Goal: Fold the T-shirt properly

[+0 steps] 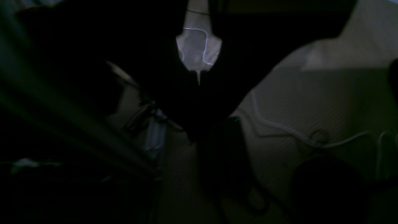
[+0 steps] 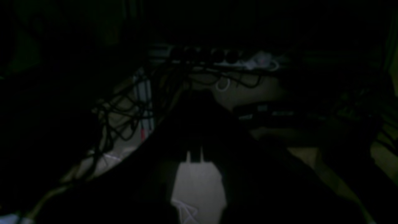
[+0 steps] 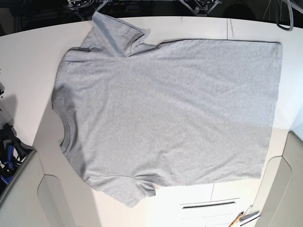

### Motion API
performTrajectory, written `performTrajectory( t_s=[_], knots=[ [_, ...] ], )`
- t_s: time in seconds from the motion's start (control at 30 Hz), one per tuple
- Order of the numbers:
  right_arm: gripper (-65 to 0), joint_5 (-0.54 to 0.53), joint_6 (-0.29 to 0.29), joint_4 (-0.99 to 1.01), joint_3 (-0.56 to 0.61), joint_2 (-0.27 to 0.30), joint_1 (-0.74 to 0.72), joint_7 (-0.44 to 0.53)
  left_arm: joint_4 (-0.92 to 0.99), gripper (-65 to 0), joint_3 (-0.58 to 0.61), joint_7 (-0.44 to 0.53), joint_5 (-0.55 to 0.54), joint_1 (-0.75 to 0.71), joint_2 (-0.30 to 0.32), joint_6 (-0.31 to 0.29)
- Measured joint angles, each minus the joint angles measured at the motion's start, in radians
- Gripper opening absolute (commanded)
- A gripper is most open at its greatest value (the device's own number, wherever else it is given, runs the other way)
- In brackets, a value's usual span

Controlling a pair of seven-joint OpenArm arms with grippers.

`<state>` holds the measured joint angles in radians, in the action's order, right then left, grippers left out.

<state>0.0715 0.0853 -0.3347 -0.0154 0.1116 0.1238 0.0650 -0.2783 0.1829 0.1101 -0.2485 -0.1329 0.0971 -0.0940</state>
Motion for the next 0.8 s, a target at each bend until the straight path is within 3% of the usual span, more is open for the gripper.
performTrajectory(
  t_s=[0.2,0.33,0.5,0.7,0.8],
  knots=[
    [-65.0,-0.096,0.026,-0.183,0.000,0.039,0.140,-0.008,-0.169,-65.0,-0.001,-0.003,-0.010,-0.157,0.061,-0.001],
    [-65.0,-0.180,0.064,-0.359,0.000,0.077,0.263,-0.014,-0.342,-65.0,-0.001,-0.003,-0.096,-0.309,0.137,-0.008],
    [-65.0,-0.256,0.097,-0.624,0.001,0.130,0.435,-0.071,-0.594,-65.0,0.000,-0.009,-0.171,-0.523,0.262,-0.085],
    [-65.0,-0.316,0.088,-1.019,-0.004,0.214,0.698,-0.135,-0.920,-65.0,-0.082,-0.024,-0.185,-0.771,0.380,-0.100],
    [-65.0,-0.324,0.090,-1.236,-0.031,0.230,0.811,-0.163,-1.084,-65.0,-0.180,-0.079,-0.187,-0.895,0.421,-0.191]
  ],
)
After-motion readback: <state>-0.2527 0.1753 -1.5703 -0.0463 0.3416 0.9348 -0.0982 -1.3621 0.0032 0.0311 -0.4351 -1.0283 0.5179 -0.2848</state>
